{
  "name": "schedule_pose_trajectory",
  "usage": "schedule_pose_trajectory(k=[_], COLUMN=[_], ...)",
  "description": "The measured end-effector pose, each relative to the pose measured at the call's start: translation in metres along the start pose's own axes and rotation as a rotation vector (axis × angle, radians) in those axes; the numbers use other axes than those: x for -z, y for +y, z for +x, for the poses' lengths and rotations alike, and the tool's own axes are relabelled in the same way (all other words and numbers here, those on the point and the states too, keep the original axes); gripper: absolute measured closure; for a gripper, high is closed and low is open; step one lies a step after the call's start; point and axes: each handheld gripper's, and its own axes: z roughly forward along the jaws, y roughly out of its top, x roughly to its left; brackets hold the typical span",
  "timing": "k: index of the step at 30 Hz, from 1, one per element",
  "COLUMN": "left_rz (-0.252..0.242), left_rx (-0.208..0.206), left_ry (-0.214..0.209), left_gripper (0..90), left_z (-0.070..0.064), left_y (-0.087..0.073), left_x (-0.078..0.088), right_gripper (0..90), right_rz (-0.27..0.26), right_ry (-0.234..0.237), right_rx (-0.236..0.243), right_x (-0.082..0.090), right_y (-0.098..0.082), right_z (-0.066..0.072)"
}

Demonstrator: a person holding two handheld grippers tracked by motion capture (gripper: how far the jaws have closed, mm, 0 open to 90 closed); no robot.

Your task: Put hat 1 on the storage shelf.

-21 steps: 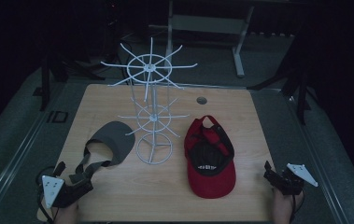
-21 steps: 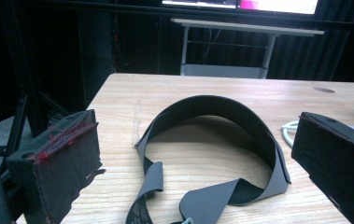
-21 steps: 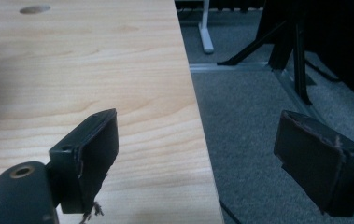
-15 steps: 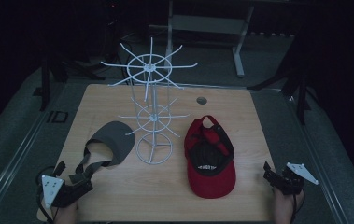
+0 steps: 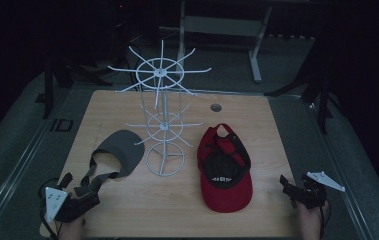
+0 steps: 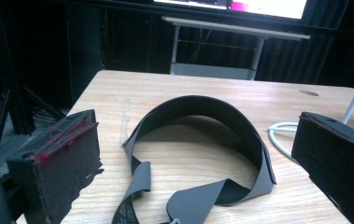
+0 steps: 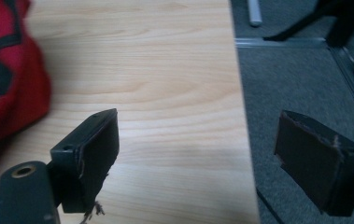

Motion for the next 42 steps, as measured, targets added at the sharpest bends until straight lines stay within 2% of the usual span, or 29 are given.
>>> schedule_pose_trajectory(k=[1, 3, 6, 7, 9, 11, 15, 18, 20, 21, 22, 23, 26, 30, 33, 35, 38, 39, 40, 42], left_rz=[0.002, 0.006, -0.004, -0.009, -0.007, 0.011, 0.019, 0.027, 0.035, 0.035, 0.036, 0.038, 0.041, 0.041, 0.043, 0.043, 0.047, 0.046, 0.042, 0.039], left_rx=[0.002, 0.006, 0.017, 0.027, 0.028, 0.018, -0.013, -0.028, -0.027, -0.027, -0.029, -0.025, -0.007, 0.008, 0.008, 0.002, -0.025, -0.028, -0.022, -0.008], left_ry=[-0.006, -0.011, -0.031, -0.048, -0.052, -0.058, -0.061, -0.087, -0.104, -0.104, -0.112, -0.121, -0.136, -0.140, -0.140, -0.142, -0.122, -0.116, -0.119, -0.119], left_gripper=[1.6, 1.6, 1.6, 1.6, 1.6, 1.6, 1.6, 1.6, 1.6, 1.5, 1.6, 1.6, 1.6, 1.6, 1.6, 1.6, 1.6, 1.5, 1.5, 1.5], left_z=[-0.001, -0.002, -0.003, -0.004, -0.004, -0.005, -0.009, -0.014, -0.015, -0.015, -0.016, -0.016, -0.016, -0.015, -0.015, -0.015, -0.017, -0.017, -0.017, -0.016], left_y=[0.000, 0.000, 0.001, 0.001, 0.002, 0.003, 0.003, 0.003, 0.003, 0.003, 0.003, 0.003, 0.003, 0.003, 0.003, 0.003, 0.003, 0.003, 0.003, 0.003], left_x=[0.000, 0.000, 0.001, 0.002, 0.003, 0.003, 0.002, 0.001, 0.000, 0.000, 0.000, 0.000, -0.001, -0.001, 0.000, 0.000, 0.000, 0.000, 0.000, 0.000], right_gripper=[14.3, 14.3, 14.4, 14.4, 14.4, 14.3, 12.1, 10.6, 12.6, 12.6, 12.7, 12.7, 13.4, 14.4, 16.9, 19.9, 20.6, 23.0, 24.1, 27.6], right_rz=[0.006, 0.007, -0.011, -0.011, -0.007, 0.000, 0.017, 0.011, 0.038, 0.038, 0.031, 0.031, 0.024, 0.027, 0.038, 0.065, 0.078, 0.090, 0.099, 0.096], right_ry=[0.032, 0.067, 0.089, 0.106, 0.139, 0.176, 0.202, 0.230, 0.256, 0.256, 0.270, 0.270, 0.287, 0.321, 0.341, 0.337, 0.332, 0.320, 0.307, 0.307], right_rx=[0.016, 0.025, 0.067, 0.080, 0.103, 0.130, 0.153, 0.176, 0.200, 0.200, 0.226, 0.226, 0.254, 0.280, 0.289, 0.318, 0.335, 0.358, 0.382, 0.396], right_x=[0.001, 0.002, 0.003, 0.003, 0.003, 0.001, -0.001, -0.005, -0.009, -0.009, -0.013, -0.013, -0.020, -0.032, -0.040, -0.056, -0.065, -0.070, -0.074, -0.082], right_y=[0.006, 0.013, 0.024, 0.028, 0.035, 0.041, 0.050, 0.059, 0.064, 0.064, 0.068, 0.068, 0.075, 0.081, 0.082, 0.083, 0.083, 0.082, 0.081, 0.078], right_z=[0.003, 0.005, 0.011, 0.013, 0.017, 0.021, 0.030, 0.042, 0.049, 0.049, 0.057, 0.057, 0.068, 0.082, 0.087, 0.099, 0.103, 0.106, 0.109, 0.113])
